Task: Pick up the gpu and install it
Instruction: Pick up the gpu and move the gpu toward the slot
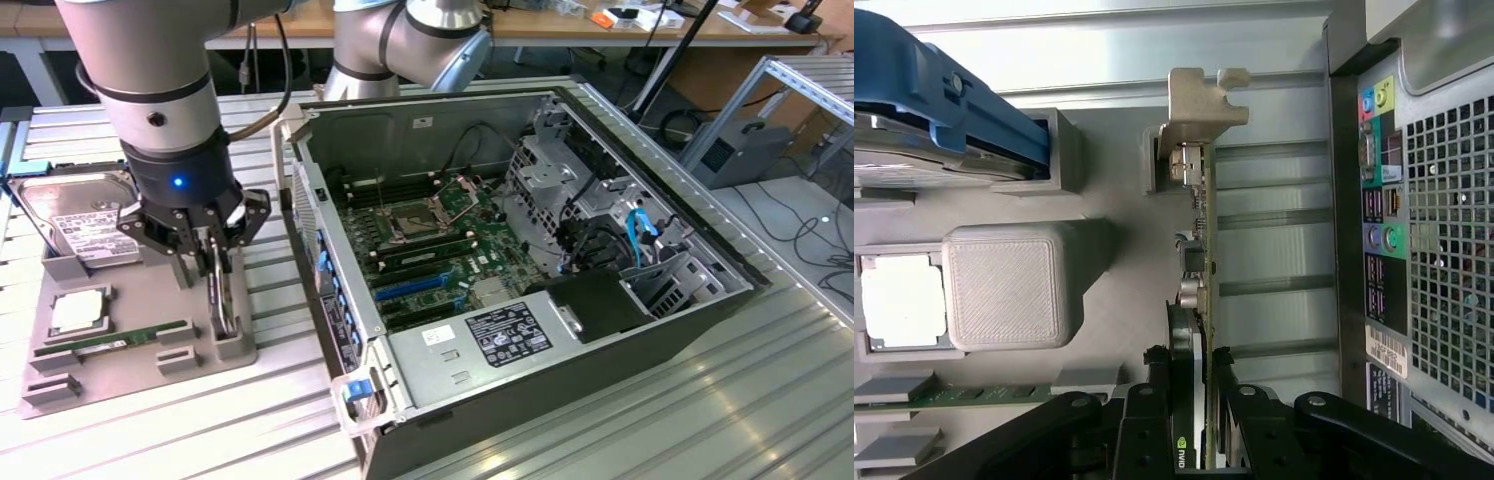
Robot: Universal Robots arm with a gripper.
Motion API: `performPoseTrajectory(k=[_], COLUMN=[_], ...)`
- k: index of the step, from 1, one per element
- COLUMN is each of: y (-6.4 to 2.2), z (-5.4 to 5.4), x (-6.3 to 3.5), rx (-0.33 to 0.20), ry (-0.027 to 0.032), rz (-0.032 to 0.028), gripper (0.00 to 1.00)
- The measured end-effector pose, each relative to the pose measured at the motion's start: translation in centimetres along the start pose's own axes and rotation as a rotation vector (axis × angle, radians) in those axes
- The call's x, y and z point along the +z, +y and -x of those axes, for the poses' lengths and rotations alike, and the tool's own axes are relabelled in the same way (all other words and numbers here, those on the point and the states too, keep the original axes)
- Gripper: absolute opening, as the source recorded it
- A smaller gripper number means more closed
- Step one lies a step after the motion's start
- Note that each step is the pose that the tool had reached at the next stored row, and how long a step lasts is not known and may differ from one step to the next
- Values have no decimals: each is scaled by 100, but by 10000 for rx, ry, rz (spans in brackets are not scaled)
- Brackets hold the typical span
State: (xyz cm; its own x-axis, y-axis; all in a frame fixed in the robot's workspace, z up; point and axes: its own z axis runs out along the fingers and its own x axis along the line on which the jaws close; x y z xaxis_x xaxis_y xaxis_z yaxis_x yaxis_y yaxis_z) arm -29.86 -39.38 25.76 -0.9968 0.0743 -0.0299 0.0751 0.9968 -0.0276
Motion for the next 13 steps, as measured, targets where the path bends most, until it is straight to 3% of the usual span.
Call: performPoseTrajectory(k=[13], y=[-2], z=[2], x=[-66], rx=[0], ry=[0], rz=[0], gripper=[27])
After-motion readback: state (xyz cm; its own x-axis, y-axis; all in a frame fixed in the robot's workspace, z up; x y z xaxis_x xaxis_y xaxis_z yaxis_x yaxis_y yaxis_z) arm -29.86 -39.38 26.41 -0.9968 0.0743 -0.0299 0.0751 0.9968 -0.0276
